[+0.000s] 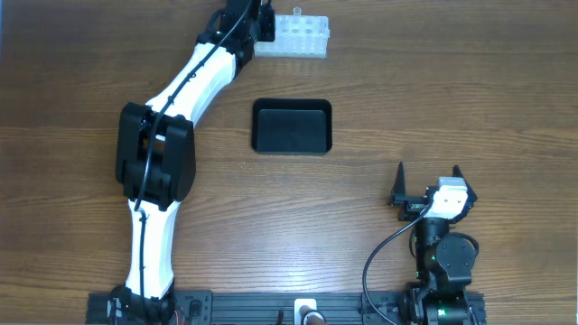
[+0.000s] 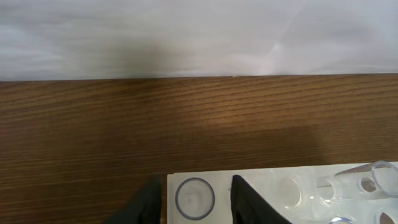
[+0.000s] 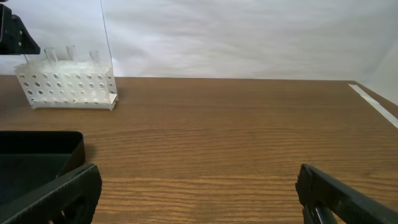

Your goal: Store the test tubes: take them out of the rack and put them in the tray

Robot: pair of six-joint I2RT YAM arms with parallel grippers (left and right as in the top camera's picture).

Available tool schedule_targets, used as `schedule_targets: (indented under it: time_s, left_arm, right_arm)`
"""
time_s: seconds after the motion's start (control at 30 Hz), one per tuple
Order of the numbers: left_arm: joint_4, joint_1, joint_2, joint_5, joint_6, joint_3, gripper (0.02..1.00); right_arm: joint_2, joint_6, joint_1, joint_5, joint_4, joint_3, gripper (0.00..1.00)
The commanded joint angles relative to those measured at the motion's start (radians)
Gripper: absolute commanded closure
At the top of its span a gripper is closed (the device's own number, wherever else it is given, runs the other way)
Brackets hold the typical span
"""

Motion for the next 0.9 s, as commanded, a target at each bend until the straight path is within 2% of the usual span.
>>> schedule_targets:
  time_s: [0.03, 0.23, 0.9]
  left_arm:
    - [0.003, -0.001, 0.019, -0.008, -0.007, 0.026, 0.711]
    - [0.003, -0.001, 0.019, -0.008, -0.007, 0.026, 0.855]
    - [-0.005, -0.006, -0.068, -0.016, 0.006, 0.026, 0.89]
  right_arm:
    - [-0.009, -0.005, -0.006, -0.005, -0.003, -0.005, 0.007]
    - [-0.009, -0.005, -0.006, -0.005, -0.003, -0.005, 0.007]
    - [-0.009, -0.005, -0.006, -0.005, -0.003, -0.005, 0.009]
